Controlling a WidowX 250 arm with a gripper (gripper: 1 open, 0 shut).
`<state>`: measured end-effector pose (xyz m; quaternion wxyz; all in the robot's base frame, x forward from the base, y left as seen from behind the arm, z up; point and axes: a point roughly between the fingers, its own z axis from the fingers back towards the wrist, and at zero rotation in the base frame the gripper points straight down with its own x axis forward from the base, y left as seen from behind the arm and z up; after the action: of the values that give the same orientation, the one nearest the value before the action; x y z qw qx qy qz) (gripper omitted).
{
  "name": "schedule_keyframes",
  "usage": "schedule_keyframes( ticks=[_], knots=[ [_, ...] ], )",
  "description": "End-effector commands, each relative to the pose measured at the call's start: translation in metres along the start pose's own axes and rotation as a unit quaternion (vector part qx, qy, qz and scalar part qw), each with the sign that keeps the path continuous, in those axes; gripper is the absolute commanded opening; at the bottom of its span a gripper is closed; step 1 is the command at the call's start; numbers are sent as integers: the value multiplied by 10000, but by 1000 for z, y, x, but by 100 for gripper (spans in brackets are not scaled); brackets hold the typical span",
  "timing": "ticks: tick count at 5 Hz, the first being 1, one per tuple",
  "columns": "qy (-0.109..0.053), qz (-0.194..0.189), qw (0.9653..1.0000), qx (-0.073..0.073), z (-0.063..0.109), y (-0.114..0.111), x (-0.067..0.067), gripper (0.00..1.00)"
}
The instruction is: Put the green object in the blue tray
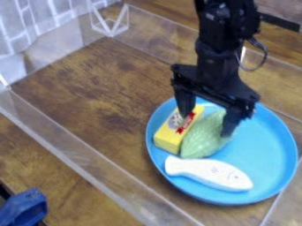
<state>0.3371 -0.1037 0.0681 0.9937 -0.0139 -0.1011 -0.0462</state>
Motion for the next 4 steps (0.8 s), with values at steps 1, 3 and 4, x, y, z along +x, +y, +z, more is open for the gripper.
schedule_keyframes(
  ticks=[1,3,4],
  knots=[
    [-396,13,9992,5,35,29,32,100],
    [-472,233,9985,164,74,85,58,100],
    [-475,58,9987,162,72,71,47,100]
  ],
)
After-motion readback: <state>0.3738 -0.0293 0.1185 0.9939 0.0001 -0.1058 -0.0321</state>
